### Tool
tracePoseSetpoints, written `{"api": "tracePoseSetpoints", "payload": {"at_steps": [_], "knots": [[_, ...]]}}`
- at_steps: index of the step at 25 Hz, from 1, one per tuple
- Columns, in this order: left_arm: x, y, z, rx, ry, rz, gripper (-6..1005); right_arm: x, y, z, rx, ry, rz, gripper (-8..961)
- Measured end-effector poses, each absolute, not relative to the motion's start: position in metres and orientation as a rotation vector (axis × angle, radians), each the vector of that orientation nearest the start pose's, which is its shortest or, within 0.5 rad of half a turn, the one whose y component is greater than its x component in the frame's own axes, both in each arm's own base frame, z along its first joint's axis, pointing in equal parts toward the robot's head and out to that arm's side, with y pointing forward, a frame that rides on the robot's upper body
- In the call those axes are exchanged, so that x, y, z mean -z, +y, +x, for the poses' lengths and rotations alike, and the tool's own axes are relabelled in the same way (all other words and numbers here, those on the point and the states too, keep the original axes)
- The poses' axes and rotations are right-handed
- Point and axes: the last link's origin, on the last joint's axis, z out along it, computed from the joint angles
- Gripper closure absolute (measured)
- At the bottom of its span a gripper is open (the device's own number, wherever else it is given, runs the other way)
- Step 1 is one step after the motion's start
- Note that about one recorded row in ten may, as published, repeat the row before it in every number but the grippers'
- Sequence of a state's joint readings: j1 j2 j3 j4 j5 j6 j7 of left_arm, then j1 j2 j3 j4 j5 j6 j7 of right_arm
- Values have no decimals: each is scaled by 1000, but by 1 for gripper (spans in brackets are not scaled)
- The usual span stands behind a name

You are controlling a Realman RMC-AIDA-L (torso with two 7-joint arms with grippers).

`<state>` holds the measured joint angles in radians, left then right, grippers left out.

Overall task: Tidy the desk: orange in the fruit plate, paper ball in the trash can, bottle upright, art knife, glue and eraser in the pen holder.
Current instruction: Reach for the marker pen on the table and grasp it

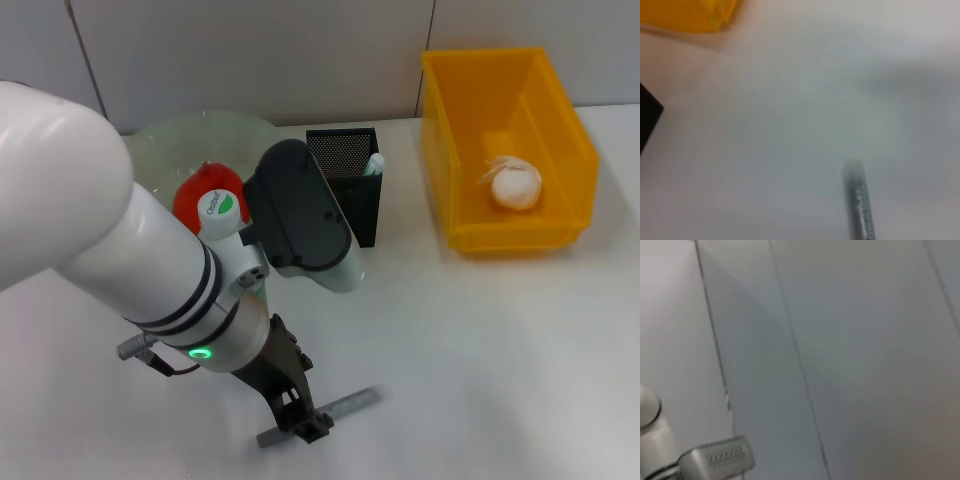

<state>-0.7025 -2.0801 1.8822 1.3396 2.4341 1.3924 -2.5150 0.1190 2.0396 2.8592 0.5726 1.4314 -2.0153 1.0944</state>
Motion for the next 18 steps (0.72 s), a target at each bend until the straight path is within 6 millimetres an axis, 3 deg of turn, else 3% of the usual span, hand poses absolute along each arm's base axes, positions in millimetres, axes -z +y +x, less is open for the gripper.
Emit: {"api": "tracePoseSetpoints", "payload": {"at_steps": [8,18], "knots": [[101,308,-112,-666,-226,-2944,286,-68,190,342,-965,553,-2481,158],[109,310,-118,-731,-215,-2932,326,-47,203,342,-870,617,-2572,158]]}}
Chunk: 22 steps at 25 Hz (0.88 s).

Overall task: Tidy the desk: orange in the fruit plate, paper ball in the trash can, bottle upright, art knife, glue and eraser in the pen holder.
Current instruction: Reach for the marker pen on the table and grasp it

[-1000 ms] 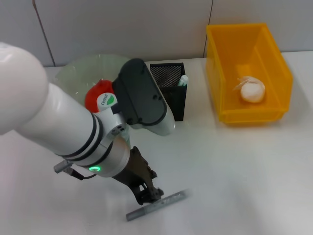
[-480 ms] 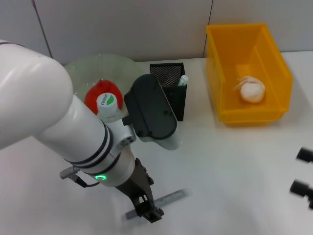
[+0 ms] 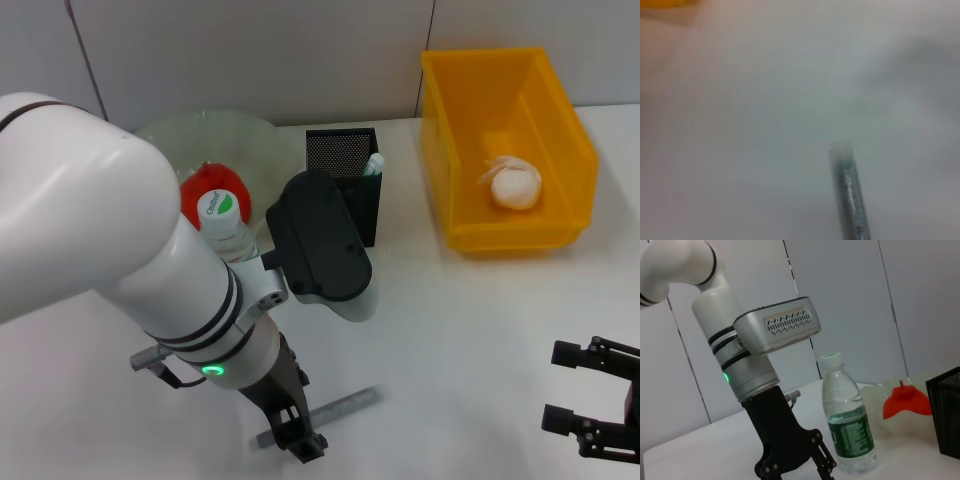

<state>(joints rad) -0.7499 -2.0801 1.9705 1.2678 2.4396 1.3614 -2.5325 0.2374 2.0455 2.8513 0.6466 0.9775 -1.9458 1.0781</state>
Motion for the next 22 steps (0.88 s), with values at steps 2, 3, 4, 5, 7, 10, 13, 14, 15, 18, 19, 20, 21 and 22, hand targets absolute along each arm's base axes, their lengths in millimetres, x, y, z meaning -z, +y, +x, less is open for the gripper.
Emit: {"api": "tracePoseSetpoints", "payload": {"at_steps": [2,3,4,5,7,10,13,14,15,18,19,20,21,22], "knots": [[111,311,-121,-748,-220,-2927,334,-46,203,342,-866,618,-2571,158],[111,312,-122,-757,-221,-2924,338,-46,204,342,-864,619,-2570,158],[112,312,-122,-760,-221,-2924,342,-46,204,343,-862,620,-2569,158],[112,312,-122,-760,-221,-2924,346,-46,204,343,-862,622,-2569,158],[113,313,-123,-763,-220,-2921,353,-45,204,342,-864,624,-2569,158],[113,313,-124,-768,-224,-2920,365,-45,204,342,-863,626,-2568,158],[113,313,-125,-772,-226,-2920,377,-44,205,343,-859,627,-2567,158],[113,313,-125,-772,-226,-2920,381,-44,205,343,-858,627,-2567,158],[113,313,-125,-772,-226,-2920,385,-43,206,342,-856,626,-2570,158],[114,313,-127,-783,-235,-2920,397,-41,206,341,-852,625,-2584,158],[114,313,-128,-785,-238,-2920,401,-41,207,341,-850,625,-2589,158],[114,313,-128,-786,-240,-2920,405,-40,207,341,-846,625,-2593,158],[114,313,-128,-786,-241,-2919,409,-39,208,341,-844,627,-2595,159],[114,313,-128,-786,-241,-2919,423,-38,208,340,-843,628,-2597,161]]}}
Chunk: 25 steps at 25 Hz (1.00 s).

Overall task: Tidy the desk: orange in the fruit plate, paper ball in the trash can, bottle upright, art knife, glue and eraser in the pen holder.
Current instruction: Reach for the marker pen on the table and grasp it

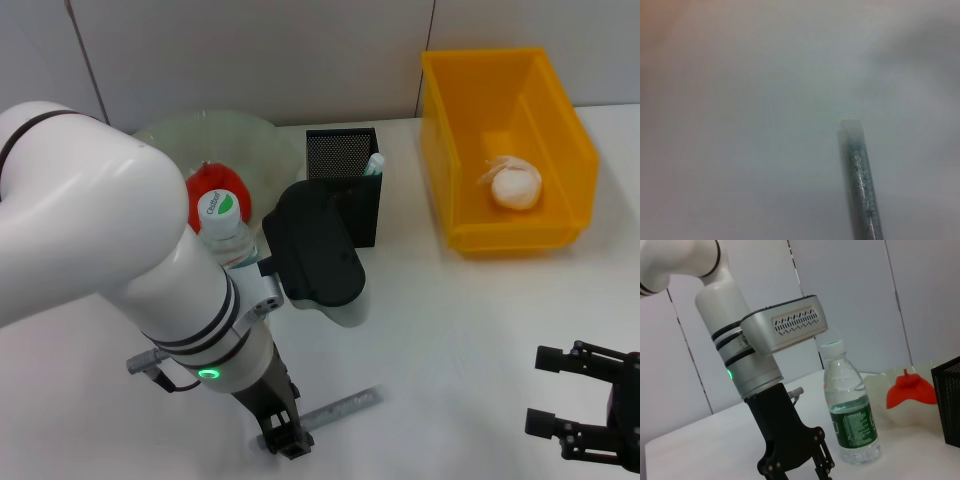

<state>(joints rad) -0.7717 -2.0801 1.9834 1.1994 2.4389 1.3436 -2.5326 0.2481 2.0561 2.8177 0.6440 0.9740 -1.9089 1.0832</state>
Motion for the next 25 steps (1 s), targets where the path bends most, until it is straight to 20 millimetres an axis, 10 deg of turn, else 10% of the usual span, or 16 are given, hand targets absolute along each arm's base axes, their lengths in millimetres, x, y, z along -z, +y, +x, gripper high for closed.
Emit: {"api": "tracePoseSetpoints", "payload": {"at_steps": [25], "knots": [[116,311,-132,-822,-264,-2914,622,-34,210,339,-831,638,-2609,192]]}}
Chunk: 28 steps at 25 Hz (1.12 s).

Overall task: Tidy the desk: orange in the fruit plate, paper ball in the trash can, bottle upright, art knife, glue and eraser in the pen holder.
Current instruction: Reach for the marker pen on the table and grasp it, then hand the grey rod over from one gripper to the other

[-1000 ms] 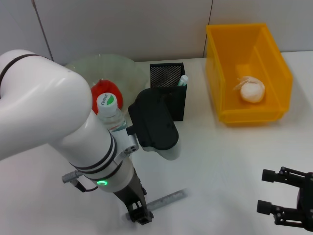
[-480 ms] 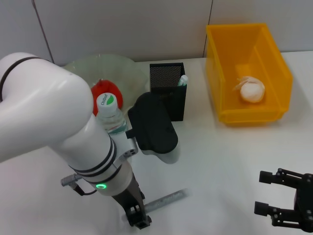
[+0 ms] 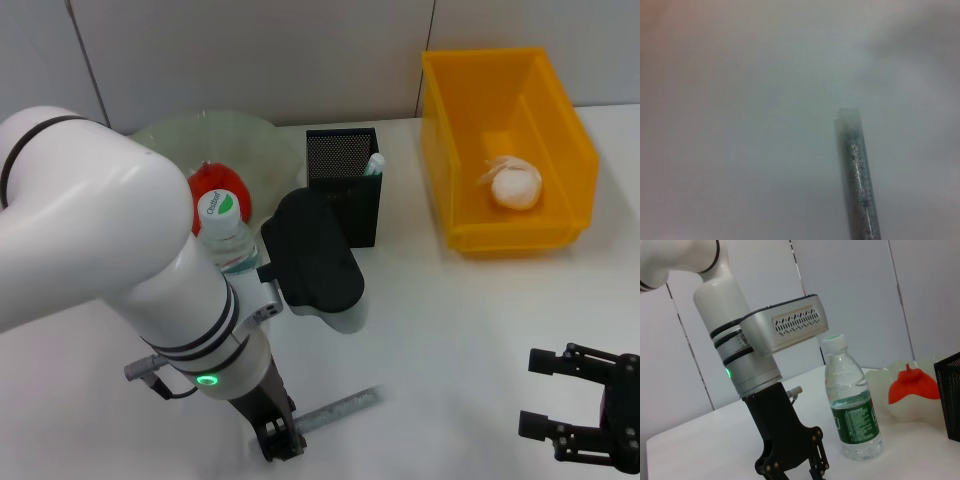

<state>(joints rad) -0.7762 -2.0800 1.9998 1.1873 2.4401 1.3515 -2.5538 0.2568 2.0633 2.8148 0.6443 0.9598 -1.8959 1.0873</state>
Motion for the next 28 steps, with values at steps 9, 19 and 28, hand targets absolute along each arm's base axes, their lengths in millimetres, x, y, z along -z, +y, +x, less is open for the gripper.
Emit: {"api": "tracePoseSetpoints", "payload": {"at_steps": [9,19,28], "knots": [[117,308,-133,-840,-251,-2917,630,-34,212,339,-834,641,-2610,204],[117,311,-135,-868,-247,-2911,756,-33,212,338,-839,643,-2611,217],[109,308,-114,-750,-227,-2933,832,-42,214,339,-906,648,-2482,228]]}}
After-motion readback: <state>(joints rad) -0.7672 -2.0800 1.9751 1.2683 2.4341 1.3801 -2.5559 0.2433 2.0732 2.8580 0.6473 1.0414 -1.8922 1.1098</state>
